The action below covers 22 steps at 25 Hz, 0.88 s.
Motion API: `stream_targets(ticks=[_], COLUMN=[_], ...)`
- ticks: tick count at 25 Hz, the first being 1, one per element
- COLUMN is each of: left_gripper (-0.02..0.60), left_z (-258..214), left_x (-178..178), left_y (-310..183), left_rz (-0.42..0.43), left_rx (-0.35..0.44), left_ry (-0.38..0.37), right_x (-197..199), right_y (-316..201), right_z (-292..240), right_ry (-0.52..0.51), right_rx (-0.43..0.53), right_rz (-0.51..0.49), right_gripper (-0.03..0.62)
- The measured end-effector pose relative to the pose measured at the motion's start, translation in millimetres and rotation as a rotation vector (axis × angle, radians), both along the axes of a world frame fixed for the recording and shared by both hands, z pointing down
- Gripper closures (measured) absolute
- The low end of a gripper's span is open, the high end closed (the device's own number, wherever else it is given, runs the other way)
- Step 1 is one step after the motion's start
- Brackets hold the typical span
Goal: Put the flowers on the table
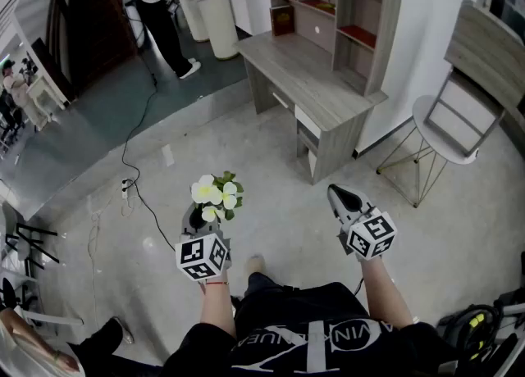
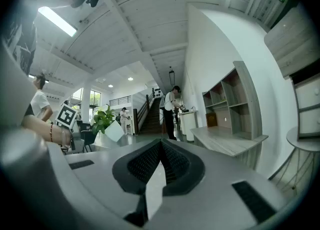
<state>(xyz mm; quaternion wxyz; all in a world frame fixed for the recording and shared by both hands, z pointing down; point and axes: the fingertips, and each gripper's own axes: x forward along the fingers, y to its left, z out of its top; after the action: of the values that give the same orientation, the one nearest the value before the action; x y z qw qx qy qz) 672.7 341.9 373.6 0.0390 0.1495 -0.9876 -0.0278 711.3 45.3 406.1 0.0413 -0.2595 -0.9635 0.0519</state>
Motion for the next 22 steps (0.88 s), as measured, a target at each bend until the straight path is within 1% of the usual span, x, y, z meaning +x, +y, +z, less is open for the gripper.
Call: stream_targets(ticks=[7, 10, 13, 16, 22], left_gripper=[0.571, 0.571, 0.571, 0.571, 0.571], left_z=[-1.6, 2.8, 10.1, 14.5, 22.5], left_x=[-7.6, -8.4, -14.7, -31.1, -84.2], left_y=[-6.2, -5.1, 1.9, 15.3, 43.1], left_rz=[-0.003, -0.007, -0.021, -0.038, -0.045], left_rx=[-0.003, 0.010, 0.003, 0.005, 0.020], left_ry=[-0.013, -0.004, 0.017, 0.033, 0.053], right_x=[-9.0, -13.6, -25.6, -44.3, -99.9], right_y=[-6.7, -8.1, -6.0, 2.4, 26.9], right_z=[1.7, 5.6, 7.9, 13.2, 25.4], right_ry=[0.001, 0.006, 0.009, 0.022, 0.055], right_rx=[0.009, 0.009, -0.012, -0.017, -0.024], right_rz=[-0.006, -0.016, -0.028, -0.035, -0.022], right_gripper=[0.585, 0.585, 0.585, 0.585, 0.583])
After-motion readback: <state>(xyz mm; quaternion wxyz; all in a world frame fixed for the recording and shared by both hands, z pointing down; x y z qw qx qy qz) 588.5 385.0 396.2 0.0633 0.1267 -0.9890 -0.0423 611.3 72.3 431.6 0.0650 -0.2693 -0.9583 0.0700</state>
